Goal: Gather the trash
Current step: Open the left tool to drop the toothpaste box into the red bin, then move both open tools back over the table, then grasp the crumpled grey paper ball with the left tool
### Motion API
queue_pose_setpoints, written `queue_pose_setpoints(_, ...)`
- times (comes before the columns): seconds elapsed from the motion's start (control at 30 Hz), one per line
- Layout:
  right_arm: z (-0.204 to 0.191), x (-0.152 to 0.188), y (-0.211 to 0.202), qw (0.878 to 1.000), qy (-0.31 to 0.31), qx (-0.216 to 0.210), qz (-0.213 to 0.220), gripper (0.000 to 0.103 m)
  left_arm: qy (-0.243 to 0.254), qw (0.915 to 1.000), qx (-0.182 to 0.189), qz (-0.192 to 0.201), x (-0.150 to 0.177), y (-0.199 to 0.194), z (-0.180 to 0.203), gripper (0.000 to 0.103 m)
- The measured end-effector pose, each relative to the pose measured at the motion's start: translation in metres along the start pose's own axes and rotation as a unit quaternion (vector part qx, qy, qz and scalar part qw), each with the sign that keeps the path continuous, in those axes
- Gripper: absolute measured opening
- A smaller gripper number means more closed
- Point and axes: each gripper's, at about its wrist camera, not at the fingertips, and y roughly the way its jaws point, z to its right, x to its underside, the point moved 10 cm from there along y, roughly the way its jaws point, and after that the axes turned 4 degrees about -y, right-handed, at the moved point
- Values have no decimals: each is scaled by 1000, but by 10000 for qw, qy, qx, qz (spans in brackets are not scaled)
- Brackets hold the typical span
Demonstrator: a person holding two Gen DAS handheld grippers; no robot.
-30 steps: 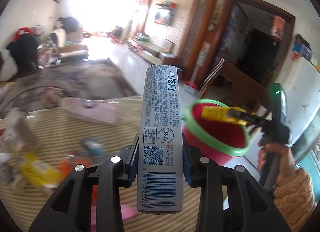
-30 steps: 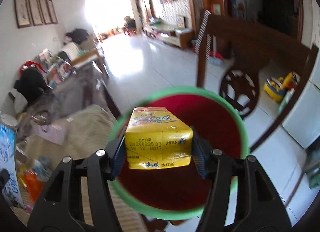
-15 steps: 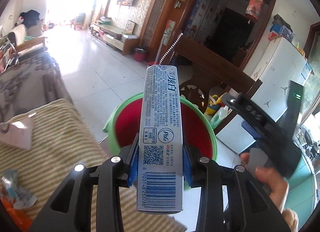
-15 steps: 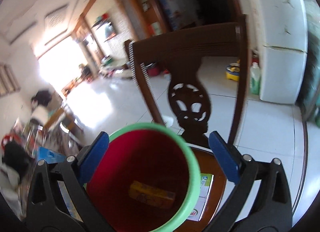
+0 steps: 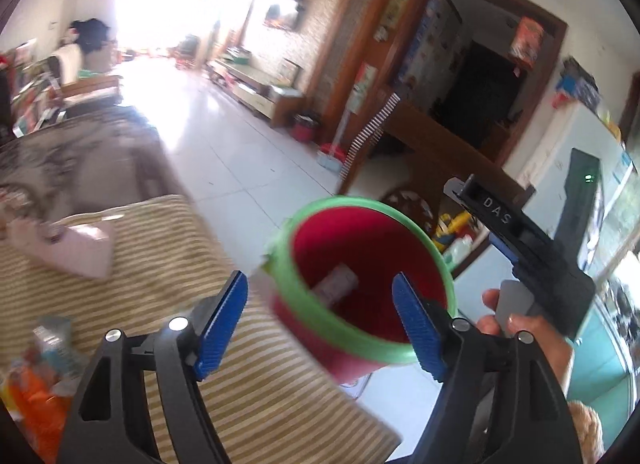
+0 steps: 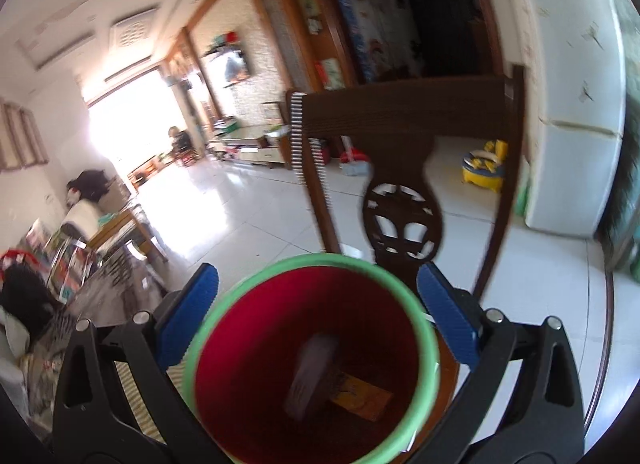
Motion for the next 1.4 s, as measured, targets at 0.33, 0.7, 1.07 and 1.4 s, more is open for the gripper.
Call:
queue_pose_setpoints(0.33,-149,30,-15,9845,-1360,-1096,-175,98,-1123,9755,-1706,814,11,-139,-182,78)
queue_pose_setpoints(0.7,-270,85,-41,9517,-2273,-2006,-485,98,-2340,9238,-3002,420,73,-217,-351,76)
queue_pose_setpoints(1.07,-300,120,-48,9319,-2768,-2251,-648,98,-2520,9327,-2553,362,92,-199,-384,72)
queue_pose_setpoints(1.4,-318,143,-64,9151,-3140,-2440,-668,98,-2463,9312,-2620,590,86,-207,-387,54)
